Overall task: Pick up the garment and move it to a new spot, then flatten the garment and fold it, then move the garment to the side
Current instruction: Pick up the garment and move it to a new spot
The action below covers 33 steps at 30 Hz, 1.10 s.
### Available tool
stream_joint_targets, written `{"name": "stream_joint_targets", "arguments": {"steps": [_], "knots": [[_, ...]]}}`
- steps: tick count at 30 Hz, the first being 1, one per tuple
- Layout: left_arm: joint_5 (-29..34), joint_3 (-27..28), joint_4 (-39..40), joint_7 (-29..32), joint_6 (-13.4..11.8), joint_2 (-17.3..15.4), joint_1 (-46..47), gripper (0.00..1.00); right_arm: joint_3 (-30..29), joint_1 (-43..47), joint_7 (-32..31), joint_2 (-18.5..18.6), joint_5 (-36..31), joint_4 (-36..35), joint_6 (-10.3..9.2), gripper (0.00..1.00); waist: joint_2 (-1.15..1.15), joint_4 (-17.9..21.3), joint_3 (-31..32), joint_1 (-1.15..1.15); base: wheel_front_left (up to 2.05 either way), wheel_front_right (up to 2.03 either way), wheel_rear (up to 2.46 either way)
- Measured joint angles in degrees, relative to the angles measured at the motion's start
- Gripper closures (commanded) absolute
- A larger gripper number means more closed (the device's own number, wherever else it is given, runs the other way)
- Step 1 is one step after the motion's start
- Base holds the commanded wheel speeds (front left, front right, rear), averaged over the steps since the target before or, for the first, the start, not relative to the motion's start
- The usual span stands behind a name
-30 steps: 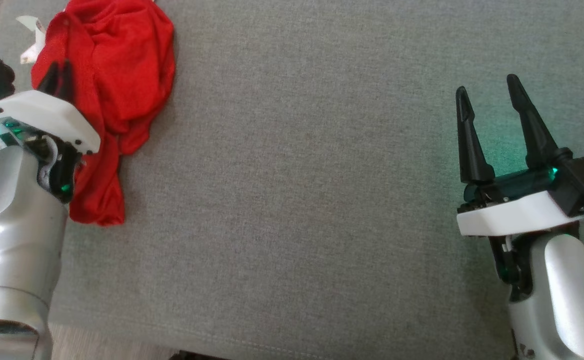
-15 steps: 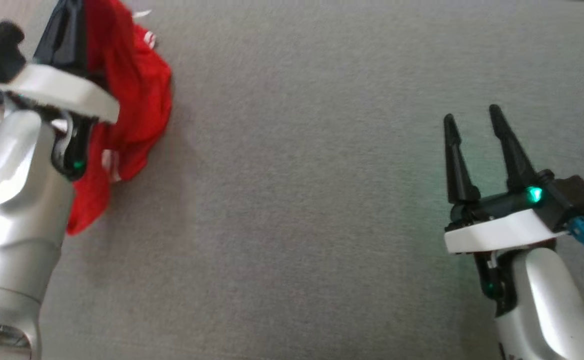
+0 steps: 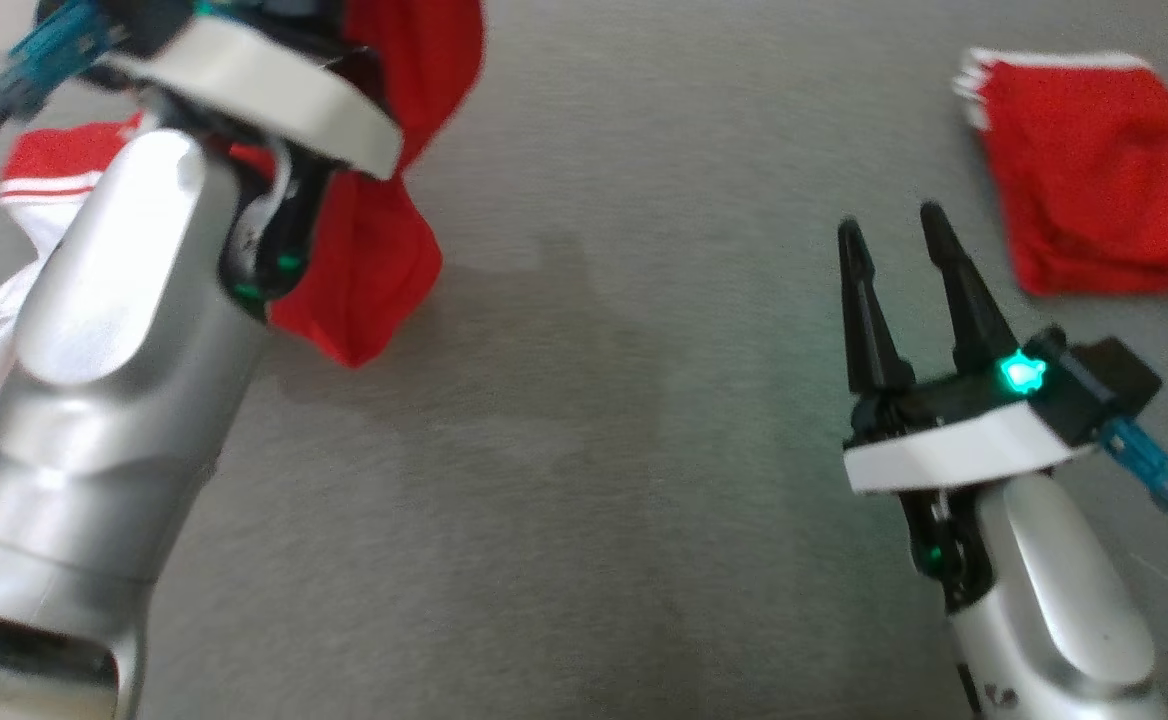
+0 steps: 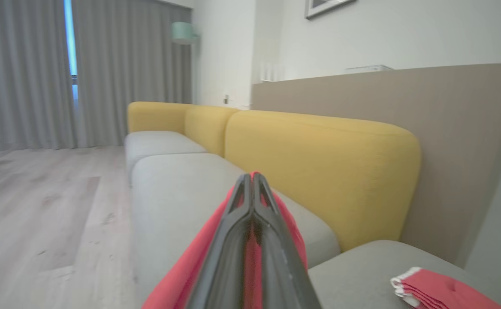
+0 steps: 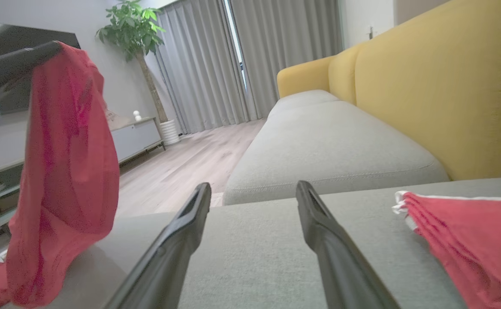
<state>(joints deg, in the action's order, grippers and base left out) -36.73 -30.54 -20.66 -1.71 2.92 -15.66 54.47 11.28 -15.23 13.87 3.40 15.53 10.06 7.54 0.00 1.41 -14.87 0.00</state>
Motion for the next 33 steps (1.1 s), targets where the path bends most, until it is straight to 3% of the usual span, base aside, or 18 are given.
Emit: {"name": "stream_joint_targets", "arguments": {"steps": [7, 11, 13, 18, 24, 30, 33], "knots": [[2.6, -2.8, -2.0, 0.9, -1.0, 3.1, 5.6, 1.0, 1.7, -3.4, 0.5, 0.0, 4.0, 0.2, 0.0, 0.0, 0.0, 8.9, -2.6, 0.01, 0.0, 0.0, 0.0], [3.0, -2.6, -5.5, -2.0, -1.4, 5.4, 9.6, 1.0, 1.6, -3.4, 0.5, 0.0, 5.2, -0.4, 0.0, 0.0, 0.0, 13.0, -4.5, 0.01, 0.0, 0.0, 0.0], [3.4, -2.7, -7.5, -3.9, -1.3, 6.8, 11.5, 0.0, 1.6, -3.4, 0.5, 0.0, 5.2, -0.5, 0.0, 0.0, 0.0, 14.3, -5.5, 0.01, 0.0, 0.0, 0.0], [6.3, -4.4, -13.3, -6.9, -0.8, 7.2, 13.1, 0.0, 0.7, -3.5, 0.5, -0.1, 5.1, -0.7, 0.0, 0.0, 0.0, 14.3, -6.7, 0.01, 0.0, 0.0, 0.0], [5.1, -2.2, -16.2, -11.3, -0.6, 5.0, 9.1, 0.0, -1.0, -3.6, 0.5, -0.1, 2.3, -0.7, 0.0, 0.0, 0.0, 9.8, -5.3, 0.0, 0.0, 0.0, 0.0], [4.8, 1.3, -13.1, -12.8, -1.7, 1.3, -1.1, 0.0, -3.8, -1.9, 0.5, -0.2, -1.0, 0.7, 0.0, 0.0, 0.0, 3.3, -2.4, 0.0, 0.0, 0.0, 0.0], [8.4, 1.9, -8.1, -12.8, -3.4, -1.3, -8.5, 0.0, -4.5, -0.1, 0.5, -0.2, -2.4, 1.5, 0.0, 0.0, 0.0, 0.0, -0.7, 0.0, 0.0, 0.0, 0.0]]}}
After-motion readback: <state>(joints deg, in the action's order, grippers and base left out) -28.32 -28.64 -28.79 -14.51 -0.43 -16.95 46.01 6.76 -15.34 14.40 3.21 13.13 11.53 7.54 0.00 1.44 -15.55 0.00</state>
